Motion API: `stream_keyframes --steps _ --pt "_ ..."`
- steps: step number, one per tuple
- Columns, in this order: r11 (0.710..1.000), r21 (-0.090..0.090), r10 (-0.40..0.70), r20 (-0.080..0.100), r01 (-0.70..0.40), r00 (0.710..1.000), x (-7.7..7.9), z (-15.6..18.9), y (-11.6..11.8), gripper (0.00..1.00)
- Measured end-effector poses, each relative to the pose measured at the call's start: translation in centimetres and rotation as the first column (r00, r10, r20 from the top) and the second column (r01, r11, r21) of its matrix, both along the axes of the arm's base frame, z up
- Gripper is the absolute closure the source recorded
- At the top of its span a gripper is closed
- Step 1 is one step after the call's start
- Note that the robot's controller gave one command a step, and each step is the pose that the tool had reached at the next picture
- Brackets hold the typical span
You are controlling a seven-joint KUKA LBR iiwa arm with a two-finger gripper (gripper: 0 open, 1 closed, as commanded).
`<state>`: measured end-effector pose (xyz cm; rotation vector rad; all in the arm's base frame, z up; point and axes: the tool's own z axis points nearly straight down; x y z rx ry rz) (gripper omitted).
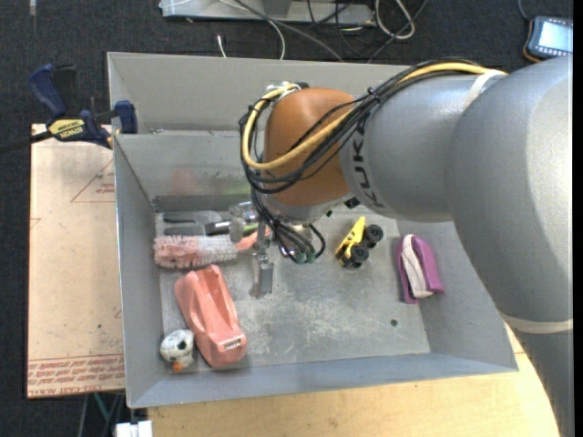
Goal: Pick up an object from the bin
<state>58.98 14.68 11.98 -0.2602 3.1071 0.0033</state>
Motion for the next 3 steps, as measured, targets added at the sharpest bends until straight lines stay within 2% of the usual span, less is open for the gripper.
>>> stream_keyframes --steps 1,2,3 --pt "0.99 -0.006 0.144 0.023 -0.144 0.989 2.2 -0.1 -2.7 0.0" --pt "0.986 -0.009 0.164 0.019 -0.164 0.986 1.8 -1.4 0.0 0.0" --pt "0.967 -0.016 0.256 0.028 -0.256 0.966 0.6 -4.9 -5.4 1.0"
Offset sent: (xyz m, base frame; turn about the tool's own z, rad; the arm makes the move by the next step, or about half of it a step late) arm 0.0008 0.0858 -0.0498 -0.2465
